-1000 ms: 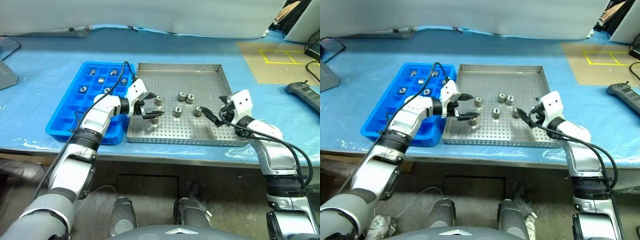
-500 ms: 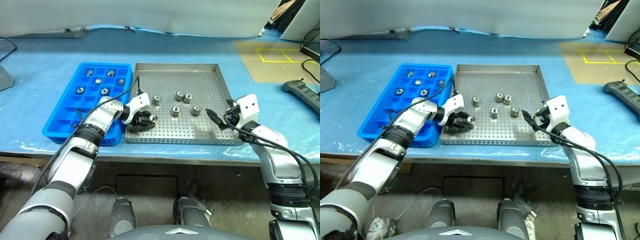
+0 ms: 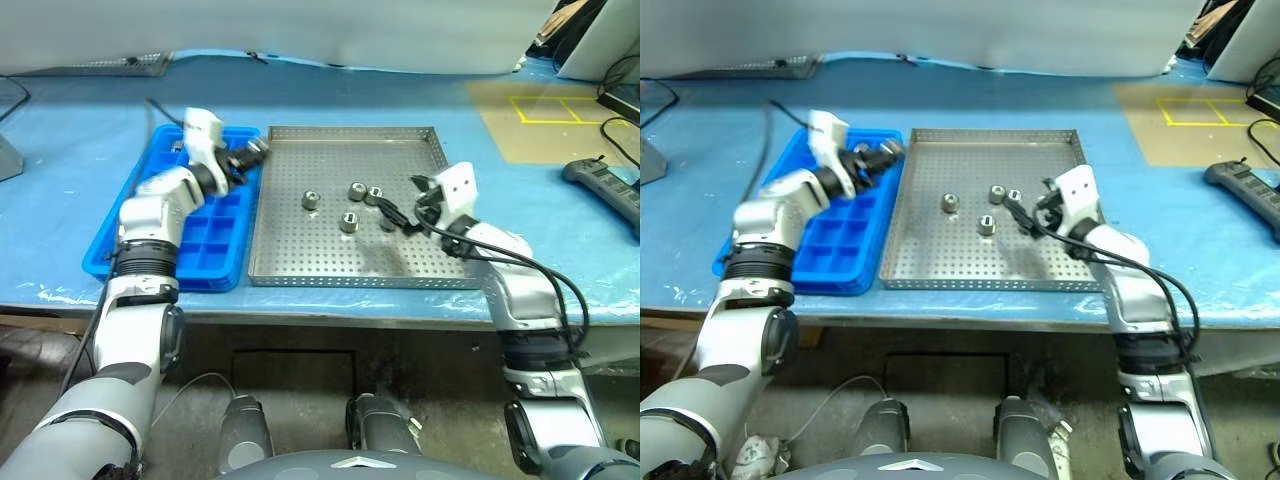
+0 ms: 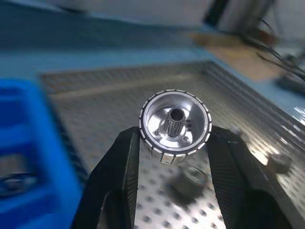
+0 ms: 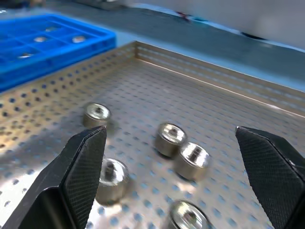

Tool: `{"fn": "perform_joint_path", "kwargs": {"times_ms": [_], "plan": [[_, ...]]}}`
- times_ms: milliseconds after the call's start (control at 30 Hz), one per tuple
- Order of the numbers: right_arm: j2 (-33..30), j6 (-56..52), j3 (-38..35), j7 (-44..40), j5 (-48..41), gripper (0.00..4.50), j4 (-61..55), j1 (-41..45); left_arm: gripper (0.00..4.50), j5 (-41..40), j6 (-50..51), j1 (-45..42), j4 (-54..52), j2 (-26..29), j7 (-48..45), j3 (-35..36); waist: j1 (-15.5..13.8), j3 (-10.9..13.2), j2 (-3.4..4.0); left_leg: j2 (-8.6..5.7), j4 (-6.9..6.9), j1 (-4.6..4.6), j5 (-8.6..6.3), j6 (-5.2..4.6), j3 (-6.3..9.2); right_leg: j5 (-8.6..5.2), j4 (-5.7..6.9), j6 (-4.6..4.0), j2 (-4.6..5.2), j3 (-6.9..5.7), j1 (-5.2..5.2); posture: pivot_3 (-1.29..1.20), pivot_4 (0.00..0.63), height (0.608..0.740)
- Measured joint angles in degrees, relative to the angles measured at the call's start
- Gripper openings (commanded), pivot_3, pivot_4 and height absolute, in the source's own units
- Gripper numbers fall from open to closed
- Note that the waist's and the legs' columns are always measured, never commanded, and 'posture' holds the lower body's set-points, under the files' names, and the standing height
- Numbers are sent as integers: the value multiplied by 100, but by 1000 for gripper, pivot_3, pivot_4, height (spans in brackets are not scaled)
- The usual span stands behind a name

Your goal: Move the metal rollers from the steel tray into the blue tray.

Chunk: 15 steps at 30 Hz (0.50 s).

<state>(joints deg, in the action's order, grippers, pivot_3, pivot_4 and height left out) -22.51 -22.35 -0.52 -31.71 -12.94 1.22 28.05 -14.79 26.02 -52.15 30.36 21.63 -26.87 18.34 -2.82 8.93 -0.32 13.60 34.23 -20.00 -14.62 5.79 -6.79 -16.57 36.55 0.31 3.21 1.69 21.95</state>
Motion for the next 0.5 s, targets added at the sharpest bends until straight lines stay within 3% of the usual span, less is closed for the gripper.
{"fn": "perform_joint_path", "kwargs": {"times_ms": [100, 200, 367, 500], "plan": [[109, 167, 125, -172, 11, 4500, 391, 159, 1725, 357, -163, 483, -570, 237, 1461, 515, -69, 0, 0, 0, 2, -20, -2, -3, 10, 1, -22, 1, -3, -17, 0, 117, 150, 740], [254, 303, 197, -314, 41, 4500, 756, 218, 1725, 477, 54, 1270, -1412, 311, 2134, 846, -241, 1, -1, 5, 3, -57, -5, -8, 24, 0, -25, 1, -7, -42, 11, 144, 150, 740], [578, 456, 393, -440, 57, 4500, 1023, 342, 1725, 328, 754, 1807, -2235, 350, 2281, 933, -624, 2, -3, 13, 71, -123, -2, -7, 86, 0, 10, 0, -3, -100, 53, 187, 150, 740], [610, 557, 420, -491, 82, 4500, 1153, 383, 1725, 126, 1287, 2067, -2853, 486, 2153, 901, -718, 2, -3, 10, 60, -106, 22, 40, 112, 3, 19, -9, 25, -142, 36, 186, 150, 740]]}}
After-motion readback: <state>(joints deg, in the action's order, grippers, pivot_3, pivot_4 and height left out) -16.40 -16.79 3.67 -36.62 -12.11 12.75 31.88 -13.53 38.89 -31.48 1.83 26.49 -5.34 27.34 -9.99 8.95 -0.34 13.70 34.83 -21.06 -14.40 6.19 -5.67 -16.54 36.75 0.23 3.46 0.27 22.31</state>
